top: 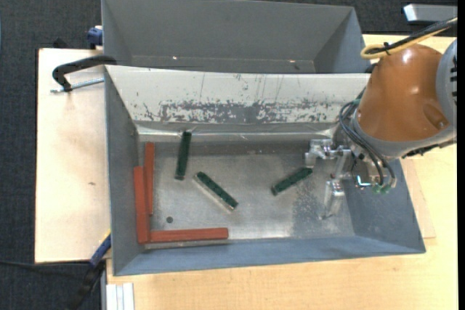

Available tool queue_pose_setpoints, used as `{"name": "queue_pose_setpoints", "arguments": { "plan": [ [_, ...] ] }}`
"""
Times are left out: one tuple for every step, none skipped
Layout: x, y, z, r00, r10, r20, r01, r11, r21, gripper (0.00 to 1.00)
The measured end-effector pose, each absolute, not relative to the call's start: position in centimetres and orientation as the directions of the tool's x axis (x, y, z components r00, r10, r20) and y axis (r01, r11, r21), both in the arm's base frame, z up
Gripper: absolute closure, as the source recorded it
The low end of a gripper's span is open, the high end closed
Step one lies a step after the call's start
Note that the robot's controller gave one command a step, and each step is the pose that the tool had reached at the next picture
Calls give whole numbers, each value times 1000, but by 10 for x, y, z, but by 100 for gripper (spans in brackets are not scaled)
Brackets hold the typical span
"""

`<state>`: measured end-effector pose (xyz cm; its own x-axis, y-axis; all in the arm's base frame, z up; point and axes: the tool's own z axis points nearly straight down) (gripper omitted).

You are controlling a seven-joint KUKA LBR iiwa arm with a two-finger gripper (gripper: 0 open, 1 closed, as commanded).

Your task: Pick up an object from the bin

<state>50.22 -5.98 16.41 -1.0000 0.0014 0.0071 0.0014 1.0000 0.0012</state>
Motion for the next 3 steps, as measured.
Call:
{"name": "queue_pose_setpoints", "arguments": {
  "plan": [
    [504, -60, 168, -1000, 0, -1, 0, 1000, 0, 0],
    [515, -49, 132, -999, 51, -9, 51, 999, 0, 0],
    [513, -69, 76, -980, 200, -2, 200, 980, 1, 100]
  ]
}}
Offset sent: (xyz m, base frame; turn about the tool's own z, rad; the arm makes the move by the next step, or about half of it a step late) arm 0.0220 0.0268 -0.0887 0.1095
